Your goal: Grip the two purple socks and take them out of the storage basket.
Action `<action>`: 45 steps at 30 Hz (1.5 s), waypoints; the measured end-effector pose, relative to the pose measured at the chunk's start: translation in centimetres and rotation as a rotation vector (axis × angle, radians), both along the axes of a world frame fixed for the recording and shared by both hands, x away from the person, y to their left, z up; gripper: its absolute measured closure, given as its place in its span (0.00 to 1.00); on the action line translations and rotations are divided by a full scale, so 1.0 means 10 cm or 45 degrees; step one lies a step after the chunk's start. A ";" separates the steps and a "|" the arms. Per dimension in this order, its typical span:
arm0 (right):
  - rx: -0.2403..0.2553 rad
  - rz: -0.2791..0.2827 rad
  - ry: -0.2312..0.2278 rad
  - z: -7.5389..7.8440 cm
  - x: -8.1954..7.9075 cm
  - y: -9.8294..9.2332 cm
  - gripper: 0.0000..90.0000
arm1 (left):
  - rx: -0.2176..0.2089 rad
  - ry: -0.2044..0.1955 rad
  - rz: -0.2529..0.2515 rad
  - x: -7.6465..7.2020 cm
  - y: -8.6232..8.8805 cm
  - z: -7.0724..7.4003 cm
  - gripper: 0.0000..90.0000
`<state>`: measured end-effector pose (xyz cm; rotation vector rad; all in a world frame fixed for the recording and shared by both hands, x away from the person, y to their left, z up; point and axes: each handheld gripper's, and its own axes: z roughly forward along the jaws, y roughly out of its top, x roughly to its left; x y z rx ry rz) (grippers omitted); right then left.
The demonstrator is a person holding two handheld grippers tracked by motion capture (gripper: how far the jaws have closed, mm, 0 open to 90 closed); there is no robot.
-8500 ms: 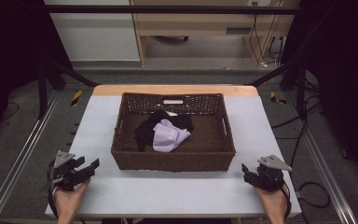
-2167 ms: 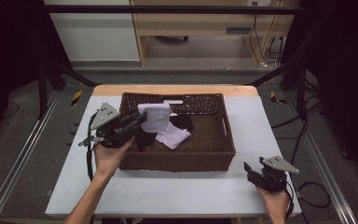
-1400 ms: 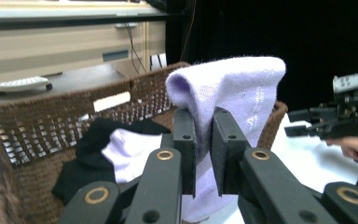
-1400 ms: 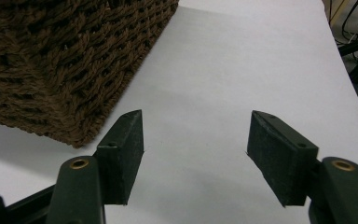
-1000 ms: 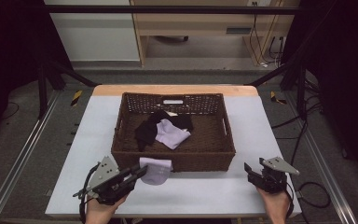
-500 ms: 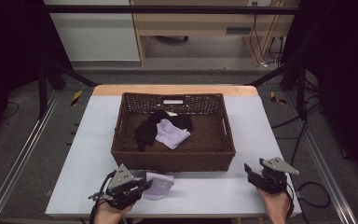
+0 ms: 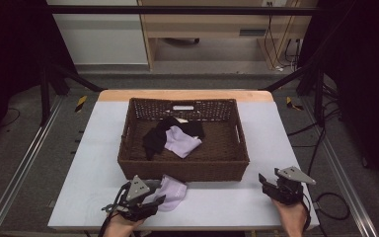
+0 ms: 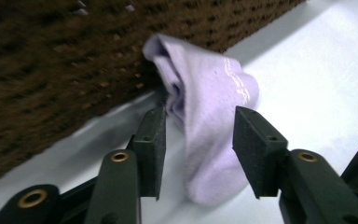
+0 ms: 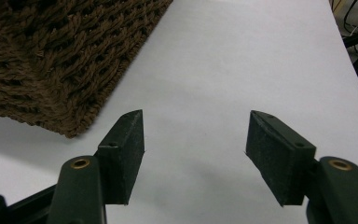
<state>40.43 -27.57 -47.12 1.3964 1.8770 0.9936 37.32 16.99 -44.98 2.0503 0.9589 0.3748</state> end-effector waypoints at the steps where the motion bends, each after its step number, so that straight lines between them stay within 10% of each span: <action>1: 0.001 -0.001 0.000 0.00 0.00 0.00 0.41 | -0.010 -0.011 0.007 -0.01 0.02 0.03 0.59; 21: 0.005 -0.006 -0.008 0.02 0.01 0.02 0.42 | -0.152 -0.243 0.061 0.11 0.10 0.84 0.56; 32: 0.005 -0.006 -0.019 0.03 0.01 0.01 0.43 | -0.165 -0.294 0.103 0.54 -0.04 1.19 0.54; 45: 0.015 -0.005 -0.019 0.04 0.02 0.01 0.43 | -0.171 -0.294 0.193 1.05 -0.19 1.24 0.56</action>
